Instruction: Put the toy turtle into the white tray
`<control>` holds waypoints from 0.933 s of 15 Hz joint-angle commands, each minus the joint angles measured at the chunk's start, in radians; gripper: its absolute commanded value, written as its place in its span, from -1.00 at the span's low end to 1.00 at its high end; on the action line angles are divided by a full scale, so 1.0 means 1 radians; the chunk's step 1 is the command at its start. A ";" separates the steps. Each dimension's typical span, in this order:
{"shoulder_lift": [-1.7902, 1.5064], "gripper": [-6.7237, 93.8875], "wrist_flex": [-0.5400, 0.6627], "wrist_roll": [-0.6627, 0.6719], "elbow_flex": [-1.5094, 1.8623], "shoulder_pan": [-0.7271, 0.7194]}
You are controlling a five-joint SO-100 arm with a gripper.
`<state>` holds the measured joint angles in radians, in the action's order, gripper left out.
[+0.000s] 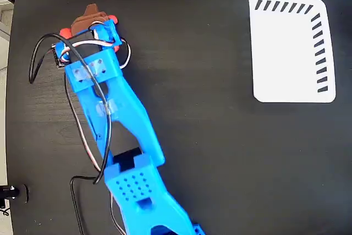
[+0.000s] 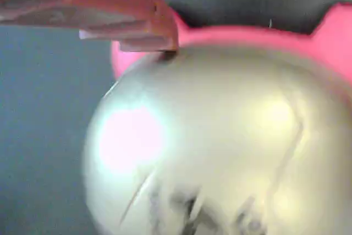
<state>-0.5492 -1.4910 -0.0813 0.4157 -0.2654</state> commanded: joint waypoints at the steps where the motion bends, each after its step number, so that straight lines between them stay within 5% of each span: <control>1: -0.021 0.24 0.011 -0.011 -0.069 -0.021; 8: 0.028 0.09 0.034 -0.009 -0.103 -0.040; 14: 0.035 -0.89 0.048 -0.029 -0.101 -0.067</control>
<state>-0.4771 -1.4266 -0.0936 0.3451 -0.2945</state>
